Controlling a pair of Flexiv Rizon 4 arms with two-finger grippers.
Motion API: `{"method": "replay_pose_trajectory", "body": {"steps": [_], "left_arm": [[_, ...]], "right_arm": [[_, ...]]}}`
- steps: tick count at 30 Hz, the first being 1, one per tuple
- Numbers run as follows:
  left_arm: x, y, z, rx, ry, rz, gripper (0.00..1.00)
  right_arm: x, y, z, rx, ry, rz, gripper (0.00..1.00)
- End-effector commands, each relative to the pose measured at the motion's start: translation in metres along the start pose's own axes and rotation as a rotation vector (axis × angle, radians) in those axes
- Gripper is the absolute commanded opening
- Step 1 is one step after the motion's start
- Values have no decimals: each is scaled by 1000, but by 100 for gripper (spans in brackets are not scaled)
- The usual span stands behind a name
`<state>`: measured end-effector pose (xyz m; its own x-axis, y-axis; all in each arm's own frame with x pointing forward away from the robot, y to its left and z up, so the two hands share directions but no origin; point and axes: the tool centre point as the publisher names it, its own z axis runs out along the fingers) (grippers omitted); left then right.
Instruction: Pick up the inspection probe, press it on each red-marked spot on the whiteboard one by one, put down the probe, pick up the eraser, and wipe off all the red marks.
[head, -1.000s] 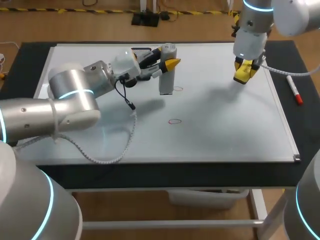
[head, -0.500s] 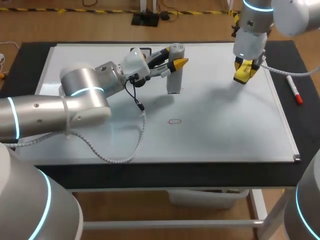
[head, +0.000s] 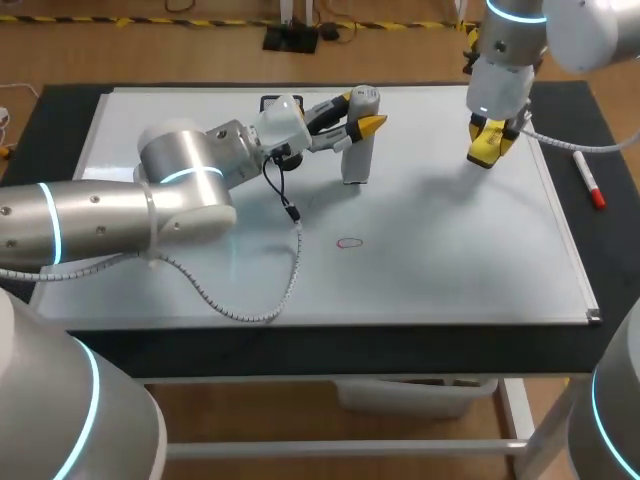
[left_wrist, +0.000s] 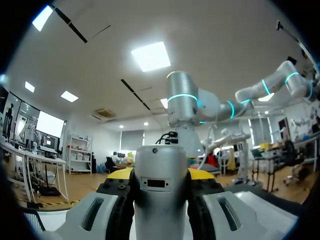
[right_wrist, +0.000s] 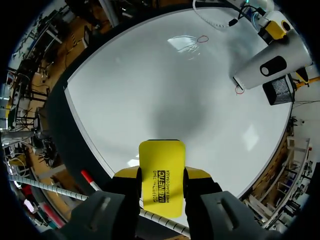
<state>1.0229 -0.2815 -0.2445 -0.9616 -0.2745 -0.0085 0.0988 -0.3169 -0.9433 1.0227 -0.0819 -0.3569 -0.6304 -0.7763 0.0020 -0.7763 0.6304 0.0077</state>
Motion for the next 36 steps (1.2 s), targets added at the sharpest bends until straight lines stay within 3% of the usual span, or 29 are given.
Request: {"method": "replay_pose_trajectory", "body": {"steps": [1,15,36], "left_arm": [[-8,8,5,14,6,-1,0],[-23,21,13,6,11,-3,0],[-17,20,-3,-63,28,9,0]], "right_arm": [[0,-1,-1,0,3,-2,0],[0,-1,-1,0,3,-2,0],[0,-1,-1,0,3,-2,0]]}}
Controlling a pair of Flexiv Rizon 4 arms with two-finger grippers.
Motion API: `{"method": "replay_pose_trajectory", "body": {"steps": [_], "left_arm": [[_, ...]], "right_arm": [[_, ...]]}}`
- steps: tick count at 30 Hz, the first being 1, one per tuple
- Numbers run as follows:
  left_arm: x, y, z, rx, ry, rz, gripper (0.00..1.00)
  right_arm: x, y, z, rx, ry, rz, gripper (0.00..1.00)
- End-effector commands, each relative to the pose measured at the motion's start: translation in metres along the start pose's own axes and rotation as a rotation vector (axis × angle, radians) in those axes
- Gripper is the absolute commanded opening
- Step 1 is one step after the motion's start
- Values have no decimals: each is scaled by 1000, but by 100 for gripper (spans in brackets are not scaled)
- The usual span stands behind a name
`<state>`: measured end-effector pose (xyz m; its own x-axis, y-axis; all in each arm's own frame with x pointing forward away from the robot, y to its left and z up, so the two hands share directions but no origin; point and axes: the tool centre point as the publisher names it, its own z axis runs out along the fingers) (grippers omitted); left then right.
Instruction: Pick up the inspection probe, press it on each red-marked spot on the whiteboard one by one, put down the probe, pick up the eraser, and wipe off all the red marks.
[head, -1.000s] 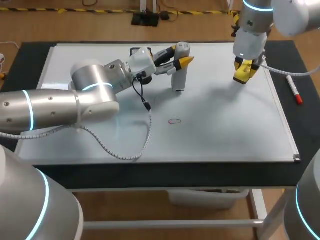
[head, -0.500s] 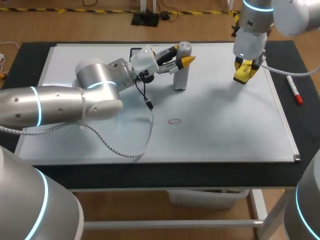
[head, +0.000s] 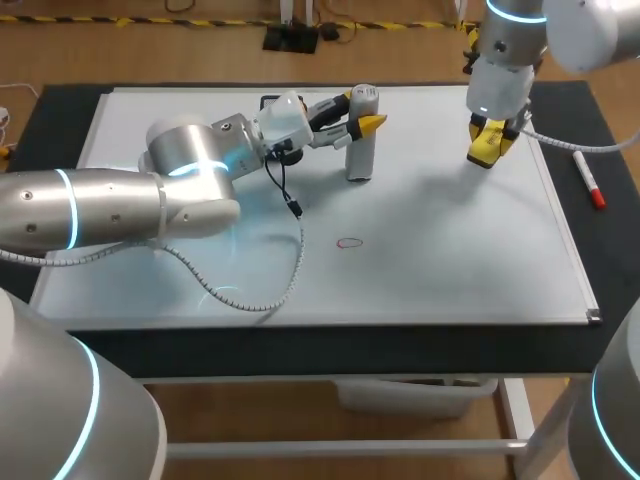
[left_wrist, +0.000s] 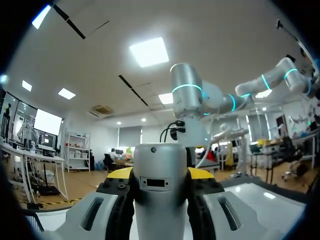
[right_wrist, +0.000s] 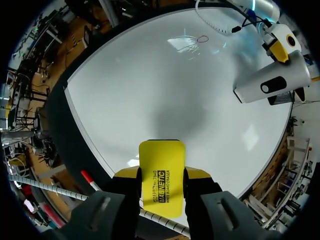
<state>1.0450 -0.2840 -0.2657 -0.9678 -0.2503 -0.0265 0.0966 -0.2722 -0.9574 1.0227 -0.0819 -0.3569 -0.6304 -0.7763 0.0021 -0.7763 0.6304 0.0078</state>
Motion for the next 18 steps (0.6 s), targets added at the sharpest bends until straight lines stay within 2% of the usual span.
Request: {"method": "replay_pose_trajectory", "body": {"steps": [1,18], "left_arm": [[4,-3,-4,-25,3,2,0],[10,1,-6,-120,42,-6,0]], "right_arm": [[0,-1,-1,0,3,-2,0],[0,-1,-1,0,3,-2,0]]}}
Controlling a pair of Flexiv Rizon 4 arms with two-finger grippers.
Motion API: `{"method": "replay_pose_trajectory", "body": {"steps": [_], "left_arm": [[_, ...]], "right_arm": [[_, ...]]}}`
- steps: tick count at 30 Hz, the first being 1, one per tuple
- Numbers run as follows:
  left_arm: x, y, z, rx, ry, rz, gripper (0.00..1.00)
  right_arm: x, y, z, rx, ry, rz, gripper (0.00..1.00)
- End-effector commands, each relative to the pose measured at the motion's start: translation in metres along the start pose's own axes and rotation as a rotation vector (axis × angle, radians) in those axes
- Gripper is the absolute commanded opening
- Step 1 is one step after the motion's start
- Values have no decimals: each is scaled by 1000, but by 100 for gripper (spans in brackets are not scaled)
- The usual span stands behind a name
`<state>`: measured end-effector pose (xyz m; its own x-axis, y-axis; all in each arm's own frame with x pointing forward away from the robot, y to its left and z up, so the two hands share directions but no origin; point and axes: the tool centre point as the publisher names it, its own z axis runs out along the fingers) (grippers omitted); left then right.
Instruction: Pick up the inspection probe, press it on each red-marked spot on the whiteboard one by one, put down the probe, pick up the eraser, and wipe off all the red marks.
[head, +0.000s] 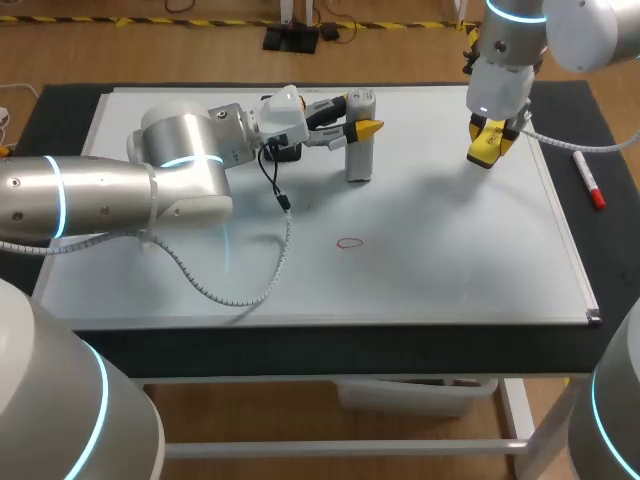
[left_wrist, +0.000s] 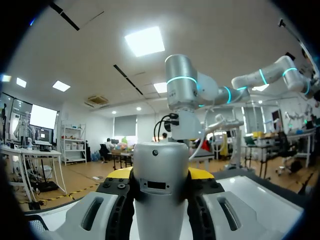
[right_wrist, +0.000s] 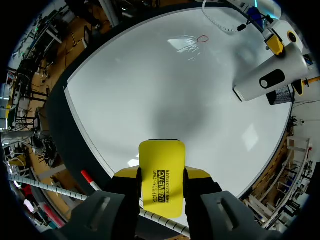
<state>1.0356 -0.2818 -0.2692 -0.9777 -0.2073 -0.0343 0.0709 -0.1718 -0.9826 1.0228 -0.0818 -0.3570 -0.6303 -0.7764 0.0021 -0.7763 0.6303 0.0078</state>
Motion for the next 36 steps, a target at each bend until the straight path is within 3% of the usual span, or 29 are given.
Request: {"method": "replay_pose_trajectory", "body": {"steps": [1,26,36], "left_arm": [[1,-1,-1,-16,-2,-3,0],[2,-2,-6,-32,9,-8,0],[7,-33,-6,20,38,14,0]], "right_arm": [[0,-1,-1,0,3,-2,0],[0,-1,-1,0,3,-2,0],[0,-1,-1,0,3,-2,0]]}}
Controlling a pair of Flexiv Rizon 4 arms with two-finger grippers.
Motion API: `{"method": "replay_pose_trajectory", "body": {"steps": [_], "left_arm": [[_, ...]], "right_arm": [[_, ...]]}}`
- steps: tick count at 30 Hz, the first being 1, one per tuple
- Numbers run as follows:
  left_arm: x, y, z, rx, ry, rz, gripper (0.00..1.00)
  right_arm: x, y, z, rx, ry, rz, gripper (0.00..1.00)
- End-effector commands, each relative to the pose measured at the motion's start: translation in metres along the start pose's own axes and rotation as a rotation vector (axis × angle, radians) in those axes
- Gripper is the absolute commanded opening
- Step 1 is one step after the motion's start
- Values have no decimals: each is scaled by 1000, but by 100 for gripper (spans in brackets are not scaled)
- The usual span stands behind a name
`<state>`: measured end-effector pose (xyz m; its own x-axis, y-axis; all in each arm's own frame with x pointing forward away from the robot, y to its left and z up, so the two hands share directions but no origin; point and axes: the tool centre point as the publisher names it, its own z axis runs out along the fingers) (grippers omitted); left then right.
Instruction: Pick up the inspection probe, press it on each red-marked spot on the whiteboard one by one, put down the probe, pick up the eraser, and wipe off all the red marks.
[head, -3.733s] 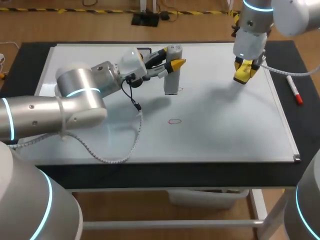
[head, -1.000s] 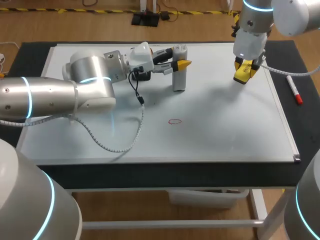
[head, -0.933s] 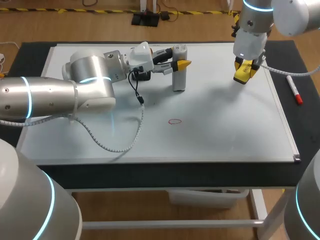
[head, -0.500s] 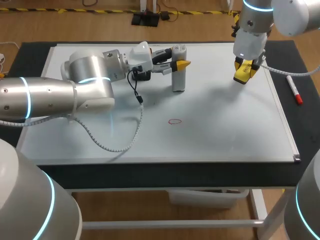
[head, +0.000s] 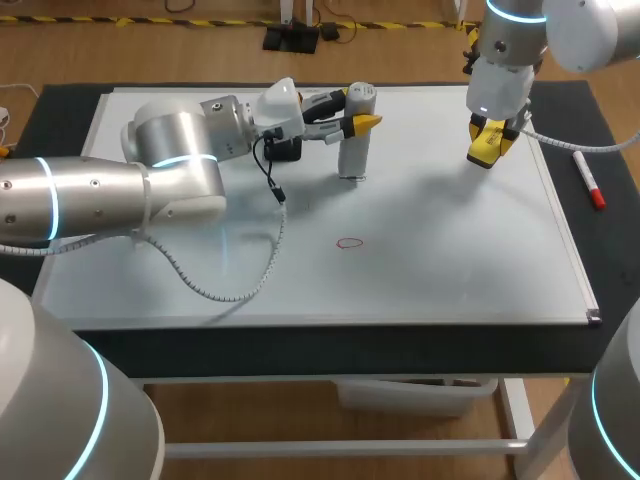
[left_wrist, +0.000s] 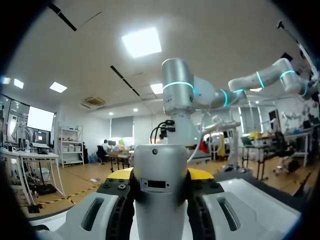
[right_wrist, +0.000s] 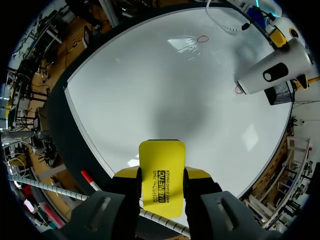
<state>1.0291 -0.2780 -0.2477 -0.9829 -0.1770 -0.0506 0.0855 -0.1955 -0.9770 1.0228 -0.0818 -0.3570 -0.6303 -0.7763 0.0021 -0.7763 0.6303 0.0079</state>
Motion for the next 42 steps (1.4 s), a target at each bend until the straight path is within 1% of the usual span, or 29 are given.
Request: {"method": "replay_pose_trajectory", "body": {"steps": [1,7,15,29,39,42], "left_arm": [[3,-15,-6,-3,6,6,0],[3,-32,-22,24,-5,15,0],[-3,-49,-57,32,-37,12,0],[-22,-66,-127,23,-130,23,0],[-36,-72,-171,25,-188,15,0],[-41,-74,-183,30,-189,14,0]], "right_arm": [[0,-1,-1,1,3,-2,0],[0,-1,-1,1,3,-2,0],[0,-1,-1,1,3,-2,0],[0,-1,-1,1,3,-2,0],[0,-1,-1,1,3,-2,0],[0,-1,-1,1,3,-2,0]]}}
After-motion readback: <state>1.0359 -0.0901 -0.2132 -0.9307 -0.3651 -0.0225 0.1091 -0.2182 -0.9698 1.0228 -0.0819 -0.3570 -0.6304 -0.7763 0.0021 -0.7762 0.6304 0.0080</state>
